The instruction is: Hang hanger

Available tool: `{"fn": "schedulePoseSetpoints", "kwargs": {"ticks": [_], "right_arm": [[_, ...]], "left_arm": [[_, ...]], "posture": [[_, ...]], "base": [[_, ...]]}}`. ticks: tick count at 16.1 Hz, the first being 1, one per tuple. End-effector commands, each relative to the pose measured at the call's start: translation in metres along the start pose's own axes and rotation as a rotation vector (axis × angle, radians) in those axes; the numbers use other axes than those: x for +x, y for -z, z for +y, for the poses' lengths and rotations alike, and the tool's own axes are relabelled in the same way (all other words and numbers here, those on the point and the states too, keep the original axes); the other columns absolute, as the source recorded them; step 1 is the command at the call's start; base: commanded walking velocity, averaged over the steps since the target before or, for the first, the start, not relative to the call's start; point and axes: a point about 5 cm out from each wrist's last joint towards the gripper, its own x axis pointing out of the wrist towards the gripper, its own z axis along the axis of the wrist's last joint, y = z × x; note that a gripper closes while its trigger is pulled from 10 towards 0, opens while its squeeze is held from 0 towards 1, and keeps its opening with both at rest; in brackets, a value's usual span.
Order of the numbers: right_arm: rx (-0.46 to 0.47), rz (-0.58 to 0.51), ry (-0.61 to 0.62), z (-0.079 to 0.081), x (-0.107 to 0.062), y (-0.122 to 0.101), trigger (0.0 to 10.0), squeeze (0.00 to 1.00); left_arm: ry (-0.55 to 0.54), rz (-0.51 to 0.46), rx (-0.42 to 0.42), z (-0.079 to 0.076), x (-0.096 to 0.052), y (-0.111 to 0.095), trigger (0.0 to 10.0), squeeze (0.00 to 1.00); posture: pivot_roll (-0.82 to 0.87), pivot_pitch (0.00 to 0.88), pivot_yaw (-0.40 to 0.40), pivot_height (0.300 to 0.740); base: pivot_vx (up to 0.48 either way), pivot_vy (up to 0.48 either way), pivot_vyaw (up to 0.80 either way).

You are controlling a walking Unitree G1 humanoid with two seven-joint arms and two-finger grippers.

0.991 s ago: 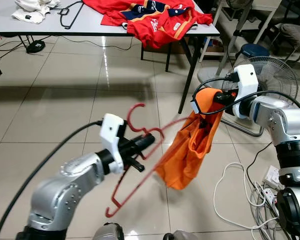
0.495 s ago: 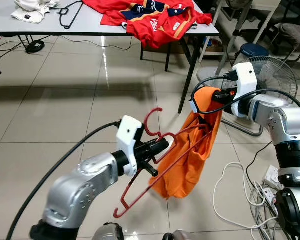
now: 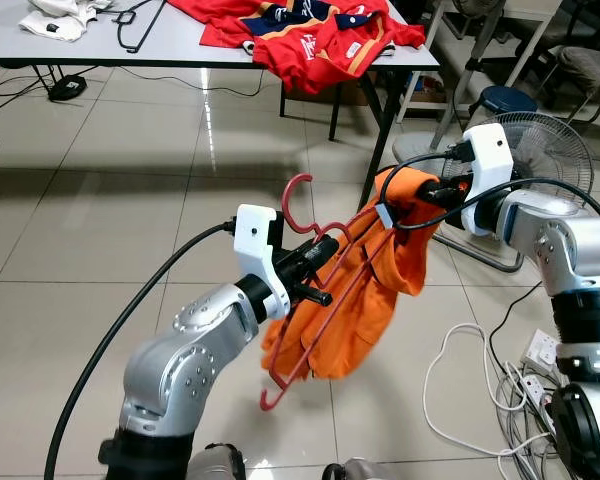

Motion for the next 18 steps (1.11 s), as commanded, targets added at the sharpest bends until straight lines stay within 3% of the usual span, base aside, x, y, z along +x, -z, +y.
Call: {"fn": "schedulePoseSetpoints", "kwargs": {"ticks": [1,3,8,9,11,13,18], "right_arm": [[-0.05,0.012,0.039,-0.006,-0.004,0.001,10.0,0.0],[-0.085,0.033,0.121,-0.018,-0.006,0.003,10.0,0.0],[-0.085,0.034,0.133,-0.021,-0.006,0.003,10.0,0.0],[-0.061,0.041,0.192,-0.029,-0.004,0.002,10.0,0.0],[-0.052,0.069,0.269,-0.033,-0.003,0.004,10.0,0.0],[0.029,0.027,0.347,-0.042,-0.004,0.006,10.0,0.0],[0.042,-0.019,0.364,-0.046,-0.003,0.005,10.0,0.0]], "left_arm": [[0.007,-0.022,0.039,-0.006,-0.004,-0.006,10.0,0.0],[-0.01,0.024,0.106,-0.006,-0.013,-0.004,10.0,0.0],[-0.011,0.032,0.125,-0.006,-0.014,-0.004,10.0,0.0],[-0.062,0.079,0.229,-0.006,-0.023,-0.008,10.0,0.0],[-0.115,0.107,0.301,-0.005,-0.024,-0.009,10.0,0.0],[-0.152,0.12,0.338,-0.006,-0.026,-0.011,10.0,0.0],[-0.157,0.124,0.309,-0.004,-0.032,-0.012,10.0,0.0]], "posture": [[-0.13,0.117,-0.097,0.74],[-0.13,0.116,-0.104,0.74],[-0.13,0.116,-0.104,0.74],[-0.11,0.106,-0.126,0.74],[-0.11,0.104,-0.129,0.74],[-0.1,0.103,-0.131,0.74],[-0.1,0.103,-0.129,0.74]], "base": [[0.0,0.0,0.0],[0.0,0.0,0.0],[0.0,0.0,0.0],[0.0,0.0,0.0],[0.0,0.0,0.0],[0.0,0.0,0.0],[0.0,0.0,0.0]]}}
